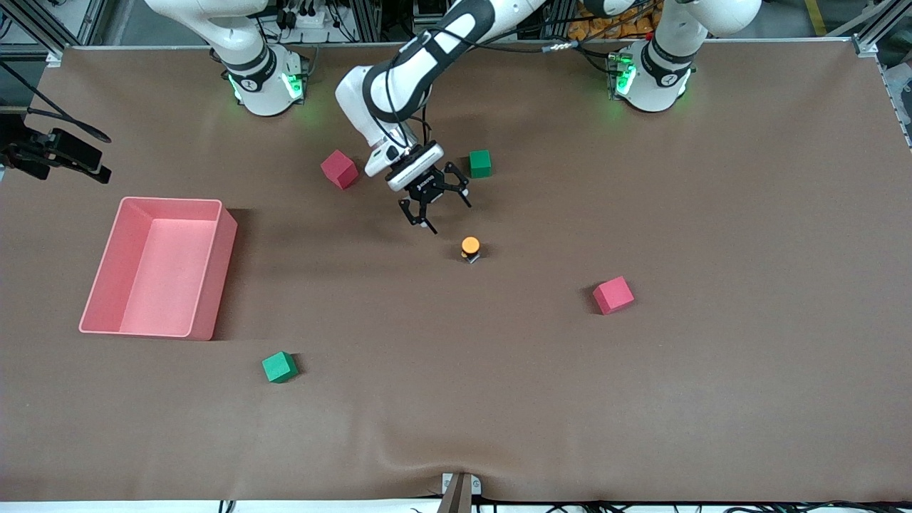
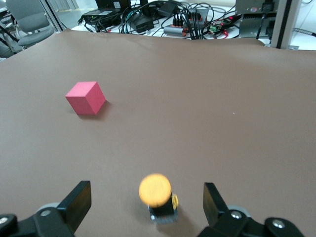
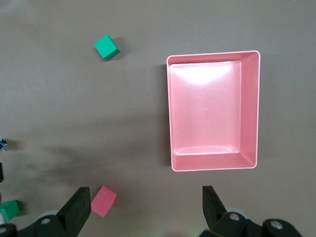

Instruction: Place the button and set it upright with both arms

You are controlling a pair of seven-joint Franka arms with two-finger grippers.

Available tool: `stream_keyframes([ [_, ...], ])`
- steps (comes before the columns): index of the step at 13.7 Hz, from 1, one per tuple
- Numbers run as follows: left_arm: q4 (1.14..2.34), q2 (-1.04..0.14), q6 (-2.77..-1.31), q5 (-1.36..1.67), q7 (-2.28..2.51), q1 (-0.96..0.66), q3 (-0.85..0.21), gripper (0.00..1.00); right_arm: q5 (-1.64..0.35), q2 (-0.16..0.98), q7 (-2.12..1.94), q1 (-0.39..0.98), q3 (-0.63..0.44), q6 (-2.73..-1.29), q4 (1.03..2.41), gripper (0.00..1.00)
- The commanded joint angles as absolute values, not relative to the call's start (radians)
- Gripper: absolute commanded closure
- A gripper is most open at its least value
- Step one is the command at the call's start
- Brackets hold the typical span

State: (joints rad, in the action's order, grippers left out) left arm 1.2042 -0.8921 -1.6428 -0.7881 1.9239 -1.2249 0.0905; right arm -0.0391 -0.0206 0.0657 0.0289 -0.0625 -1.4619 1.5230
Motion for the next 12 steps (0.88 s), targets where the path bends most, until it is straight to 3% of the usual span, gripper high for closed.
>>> stream_keyframes([
  [1,1.216,-0.815,-1.658,-0.726,1.809,-1.169,0.083,0.0,-0.052,-0.017,0.075,0.038,-0.071,-1.457,1.506,0.0],
  [12,1.218,-0.646,-1.808,-0.49,1.311,-0.807,0.084,0.0,-0.055,-0.017,0.074,0.035,-0.071,-1.457,1.506,0.0],
])
